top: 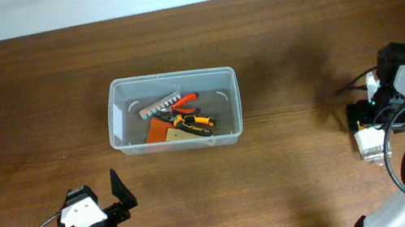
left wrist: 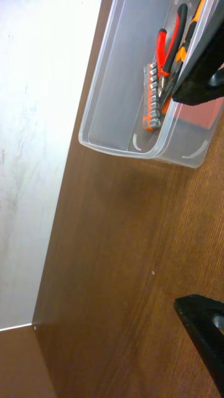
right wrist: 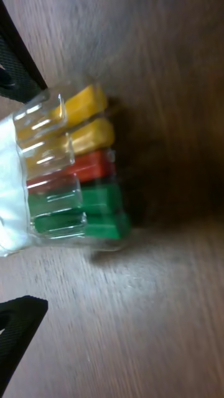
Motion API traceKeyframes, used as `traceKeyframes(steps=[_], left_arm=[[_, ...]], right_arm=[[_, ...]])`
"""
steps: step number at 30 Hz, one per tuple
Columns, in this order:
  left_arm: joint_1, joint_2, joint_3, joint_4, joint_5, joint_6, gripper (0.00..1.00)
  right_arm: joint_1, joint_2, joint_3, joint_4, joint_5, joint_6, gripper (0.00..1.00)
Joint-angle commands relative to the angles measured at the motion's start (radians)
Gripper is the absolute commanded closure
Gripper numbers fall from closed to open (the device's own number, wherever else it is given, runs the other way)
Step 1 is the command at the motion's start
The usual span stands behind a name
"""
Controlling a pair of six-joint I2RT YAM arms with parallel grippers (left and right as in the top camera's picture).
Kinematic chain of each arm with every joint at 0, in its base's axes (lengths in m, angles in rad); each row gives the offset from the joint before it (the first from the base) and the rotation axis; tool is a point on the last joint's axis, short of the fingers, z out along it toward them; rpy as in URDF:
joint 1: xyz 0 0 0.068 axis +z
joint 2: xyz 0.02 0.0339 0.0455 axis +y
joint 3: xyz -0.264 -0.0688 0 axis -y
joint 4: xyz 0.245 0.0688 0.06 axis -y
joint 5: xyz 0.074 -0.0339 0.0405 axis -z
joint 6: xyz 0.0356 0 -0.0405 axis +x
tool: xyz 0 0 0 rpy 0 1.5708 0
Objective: Pack container
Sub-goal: 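Move the right gripper to the marker box and grasp it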
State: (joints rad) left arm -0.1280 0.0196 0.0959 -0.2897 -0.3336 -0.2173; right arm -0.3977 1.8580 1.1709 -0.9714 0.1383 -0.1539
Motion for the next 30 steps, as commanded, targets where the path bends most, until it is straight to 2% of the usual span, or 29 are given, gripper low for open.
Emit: traceKeyframes(steps=[1, 15, 22, 24, 26, 30], left_arm=[[-0.003, -0.008, -0.003, -0.002, -0.003, 0.009, 0.01], [-0.003, -0.008, -0.003, -0.002, -0.003, 0.009, 0.01], [-0.003, -0.008, -0.003, -0.002, -0.003, 0.009, 0.01], [-0.003, -0.008, -0.003, -0.002, -0.003, 0.009, 0.01], [-0.003, -0.008, -0.003, -0.002, -0.003, 0.009, 0.01], [-0.003, -0.008, -0.003, -0.002, -0.003, 0.009, 0.01]], right_arm=[[0.0, 0.008, -0.006, 0.011, 0.031, 0.013, 0.02], [0.005, 0.015, -0.107, 0.102, 0.027, 0.085, 0.08], [0.005, 0.015, -0.107, 0.093, 0.028, 0.111, 0.33], [0.005, 0.015, -0.107, 0.092, 0.027, 0.111, 0.37], [0.005, 0.015, -0.107, 0.092, 0.027, 0.111, 0.46], [0.005, 0.015, -0.093, 0.08, 0.028, 0.113, 0.51]])
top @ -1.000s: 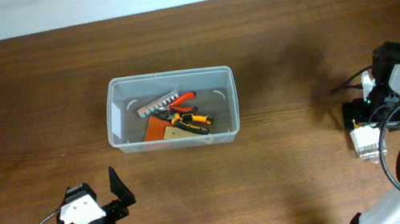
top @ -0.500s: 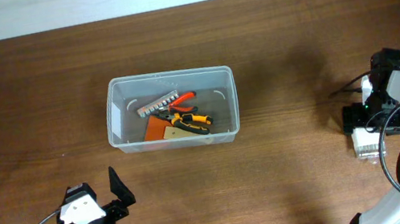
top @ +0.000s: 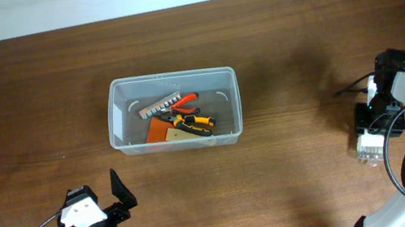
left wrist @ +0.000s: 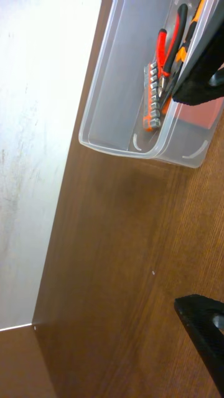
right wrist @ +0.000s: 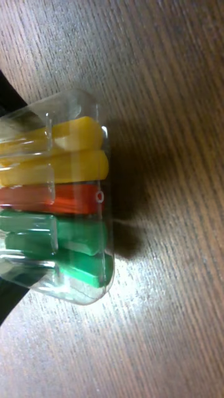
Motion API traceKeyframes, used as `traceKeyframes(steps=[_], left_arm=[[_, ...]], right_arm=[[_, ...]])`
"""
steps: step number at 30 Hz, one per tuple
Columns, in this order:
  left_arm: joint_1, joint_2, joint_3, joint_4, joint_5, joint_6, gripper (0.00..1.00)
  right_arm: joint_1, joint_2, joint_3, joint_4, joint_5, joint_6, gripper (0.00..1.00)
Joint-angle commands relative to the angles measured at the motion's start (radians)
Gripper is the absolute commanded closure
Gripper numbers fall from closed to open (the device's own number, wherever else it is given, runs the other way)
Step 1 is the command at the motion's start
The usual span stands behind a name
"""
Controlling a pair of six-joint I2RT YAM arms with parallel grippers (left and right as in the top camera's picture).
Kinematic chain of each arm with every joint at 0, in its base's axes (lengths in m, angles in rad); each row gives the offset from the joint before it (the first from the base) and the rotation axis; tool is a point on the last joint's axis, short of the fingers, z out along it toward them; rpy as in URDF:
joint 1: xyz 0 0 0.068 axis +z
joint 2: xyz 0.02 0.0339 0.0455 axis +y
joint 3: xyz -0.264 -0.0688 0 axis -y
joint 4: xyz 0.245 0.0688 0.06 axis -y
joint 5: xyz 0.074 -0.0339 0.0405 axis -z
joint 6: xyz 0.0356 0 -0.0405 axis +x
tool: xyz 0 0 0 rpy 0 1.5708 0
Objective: Pack container
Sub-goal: 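Move the right gripper to the marker box and grasp it, then lower the marker box into the container and open the gripper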
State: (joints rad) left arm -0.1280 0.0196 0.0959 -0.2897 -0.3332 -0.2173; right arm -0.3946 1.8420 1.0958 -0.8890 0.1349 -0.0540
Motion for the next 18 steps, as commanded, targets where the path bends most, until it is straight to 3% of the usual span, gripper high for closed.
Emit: traceKeyframes(steps=[1, 6, 11, 14, 18], left_arm=[[-0.003, -0.008, -0.003, -0.002, -0.004, 0.009, 0.01], [-0.003, -0.008, -0.003, -0.002, -0.004, 0.009, 0.01], [-0.003, -0.008, -0.003, -0.002, -0.004, 0.009, 0.01], [-0.003, -0.008, -0.003, -0.002, -0.004, 0.009, 0.01], [-0.003, -0.008, -0.003, -0.002, -0.004, 0.009, 0.01]], right_arm=[[0.002, 0.031, -0.005, -0.016, 0.032, 0.031, 0.5], [0.002, 0.031, 0.098, -0.08, 0.032, 0.044, 0.51], [0.008, 0.031, 0.267, -0.163, 0.031, 0.045, 0.63], [0.033, 0.031, 0.382, -0.213, 0.026, 0.045, 0.64], [0.169, 0.031, 0.596, -0.292, 0.009, 0.04, 0.64]])
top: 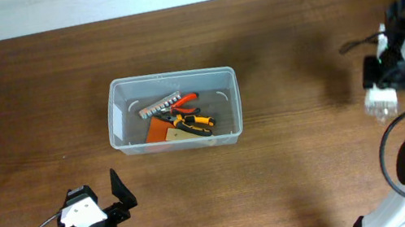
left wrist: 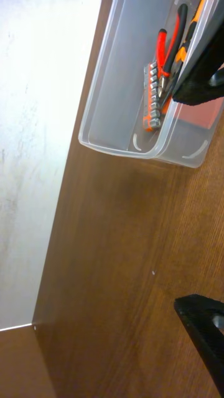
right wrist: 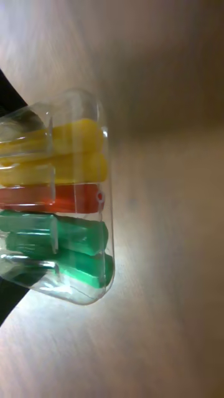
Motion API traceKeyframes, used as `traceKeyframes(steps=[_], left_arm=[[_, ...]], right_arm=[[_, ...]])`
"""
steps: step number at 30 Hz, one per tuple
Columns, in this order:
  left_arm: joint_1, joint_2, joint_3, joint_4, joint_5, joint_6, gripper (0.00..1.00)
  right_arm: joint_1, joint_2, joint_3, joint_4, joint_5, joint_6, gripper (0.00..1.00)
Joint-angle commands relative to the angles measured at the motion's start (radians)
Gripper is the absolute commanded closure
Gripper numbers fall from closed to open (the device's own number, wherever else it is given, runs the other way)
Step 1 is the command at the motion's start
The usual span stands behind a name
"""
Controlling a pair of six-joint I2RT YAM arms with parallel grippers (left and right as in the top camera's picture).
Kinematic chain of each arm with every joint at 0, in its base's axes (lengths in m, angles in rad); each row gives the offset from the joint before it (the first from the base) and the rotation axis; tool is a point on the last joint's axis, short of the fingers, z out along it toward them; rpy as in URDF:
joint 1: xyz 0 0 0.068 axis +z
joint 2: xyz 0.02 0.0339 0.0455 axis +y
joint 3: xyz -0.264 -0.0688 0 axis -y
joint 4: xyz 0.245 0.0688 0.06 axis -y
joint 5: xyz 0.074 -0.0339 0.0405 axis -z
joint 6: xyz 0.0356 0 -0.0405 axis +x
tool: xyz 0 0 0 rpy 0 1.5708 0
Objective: Pack container
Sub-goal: 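Lower the marker box into the container and open the gripper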
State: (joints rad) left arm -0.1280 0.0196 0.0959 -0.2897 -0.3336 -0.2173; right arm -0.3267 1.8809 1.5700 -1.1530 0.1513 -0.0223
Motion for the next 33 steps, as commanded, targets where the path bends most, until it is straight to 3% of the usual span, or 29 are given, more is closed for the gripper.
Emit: traceKeyframes(steps=[1, 9, 12, 18, 26, 33], left_arm=[[-0.003, -0.008, -0.003, -0.002, -0.003, 0.009, 0.01], [-0.003, -0.008, -0.003, -0.002, -0.003, 0.009, 0.01], [-0.003, -0.008, -0.003, -0.002, -0.003, 0.009, 0.01], [-0.003, -0.008, -0.003, -0.002, -0.003, 0.009, 0.01], [-0.003, -0.008, -0.003, -0.002, -0.003, 0.009, 0.01], [-0.003, -0.008, -0.003, -0.002, -0.003, 0.009, 0.01]], right_arm=[[0.133, -0.008, 0.154, -0.04, -0.009, 0.004, 0.64], [0.517, -0.008, 0.388, -0.069, -0.008, 0.001, 0.64], [0.696, -0.008, 0.418, -0.017, -0.003, -0.006, 0.64], [0.912, -0.008, 0.418, 0.065, 0.001, 0.043, 0.68], [0.982, 0.055, 0.418, 0.122, 0.04, 0.202, 0.77], [0.982, 0.194, 0.418, 0.102, 0.036, 0.346, 0.78]])
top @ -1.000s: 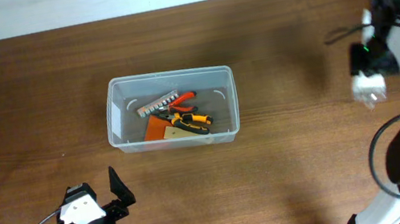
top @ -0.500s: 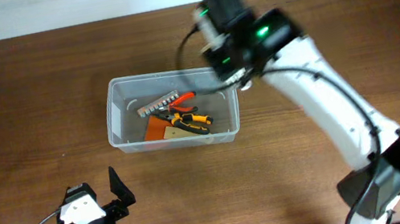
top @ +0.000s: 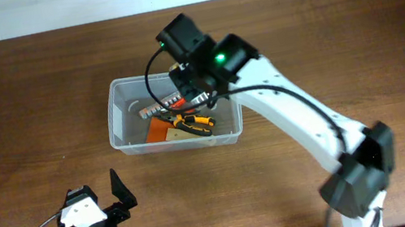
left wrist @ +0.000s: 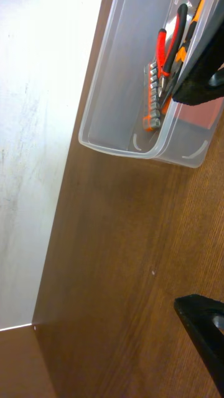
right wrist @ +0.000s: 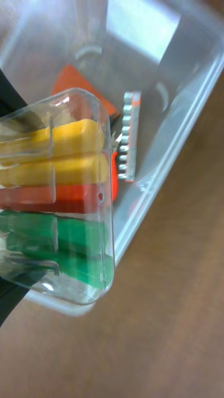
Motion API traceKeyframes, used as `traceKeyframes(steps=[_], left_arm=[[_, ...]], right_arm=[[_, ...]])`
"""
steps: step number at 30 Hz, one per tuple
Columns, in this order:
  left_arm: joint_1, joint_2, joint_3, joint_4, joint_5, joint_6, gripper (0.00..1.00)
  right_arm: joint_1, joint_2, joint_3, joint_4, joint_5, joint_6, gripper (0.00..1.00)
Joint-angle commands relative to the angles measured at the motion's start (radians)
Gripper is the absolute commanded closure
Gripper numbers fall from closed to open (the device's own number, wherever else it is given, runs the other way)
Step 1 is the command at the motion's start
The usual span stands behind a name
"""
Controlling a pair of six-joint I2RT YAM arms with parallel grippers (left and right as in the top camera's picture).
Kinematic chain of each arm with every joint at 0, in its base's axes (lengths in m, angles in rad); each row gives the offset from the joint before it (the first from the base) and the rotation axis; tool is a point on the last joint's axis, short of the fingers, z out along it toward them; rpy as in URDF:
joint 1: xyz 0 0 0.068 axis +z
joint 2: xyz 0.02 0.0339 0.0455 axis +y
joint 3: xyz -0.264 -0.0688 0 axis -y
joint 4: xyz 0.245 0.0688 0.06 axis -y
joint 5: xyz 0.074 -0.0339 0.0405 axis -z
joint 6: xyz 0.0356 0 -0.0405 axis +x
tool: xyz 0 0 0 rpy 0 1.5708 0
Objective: Pack container
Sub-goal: 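Lower the marker box into the container and open the gripper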
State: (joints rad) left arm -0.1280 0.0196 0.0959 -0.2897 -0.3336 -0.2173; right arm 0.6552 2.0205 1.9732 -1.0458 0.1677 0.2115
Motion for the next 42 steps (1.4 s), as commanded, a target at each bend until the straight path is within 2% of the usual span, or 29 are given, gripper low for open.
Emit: traceKeyframes(steps=[1, 5, 17, 28, 30, 34, 37, 42], left_arm=[[-0.003, -0.008, -0.003, -0.002, -0.003, 0.009, 0.01], [-0.003, -0.008, -0.003, -0.002, -0.003, 0.009, 0.01], [-0.003, -0.008, -0.003, -0.002, -0.003, 0.009, 0.01], [-0.003, -0.008, -0.003, -0.002, -0.003, 0.009, 0.01], [-0.003, -0.008, -0.003, -0.002, -0.003, 0.009, 0.01], [-0.003, -0.008, -0.003, -0.002, -0.003, 0.009, 0.01], [-0.003, -0.008, -0.003, -0.002, -0.003, 0.009, 0.01], [-0.003, -0.008, -0.003, -0.002, -0.003, 0.009, 0.01]], right_arm=[[0.0, 0.072, 0.014, -0.008, 0.018, 0.142, 0.78], [0.0, 0.114, 0.014, -0.014, -0.01, 0.212, 0.78], [-0.004, 0.151, -0.006, -0.016, -0.01, 0.278, 0.77], [-0.008, 0.19, -0.081, -0.028, -0.01, 0.288, 0.76], [-0.014, 0.191, -0.084, -0.028, -0.01, 0.288, 0.68], [-0.017, 0.191, -0.084, -0.039, -0.01, 0.287, 0.38], [-0.022, 0.179, -0.054, -0.044, -0.014, 0.286, 0.25], [-0.037, 0.132, 0.063, -0.081, -0.012, 0.237, 0.2]])
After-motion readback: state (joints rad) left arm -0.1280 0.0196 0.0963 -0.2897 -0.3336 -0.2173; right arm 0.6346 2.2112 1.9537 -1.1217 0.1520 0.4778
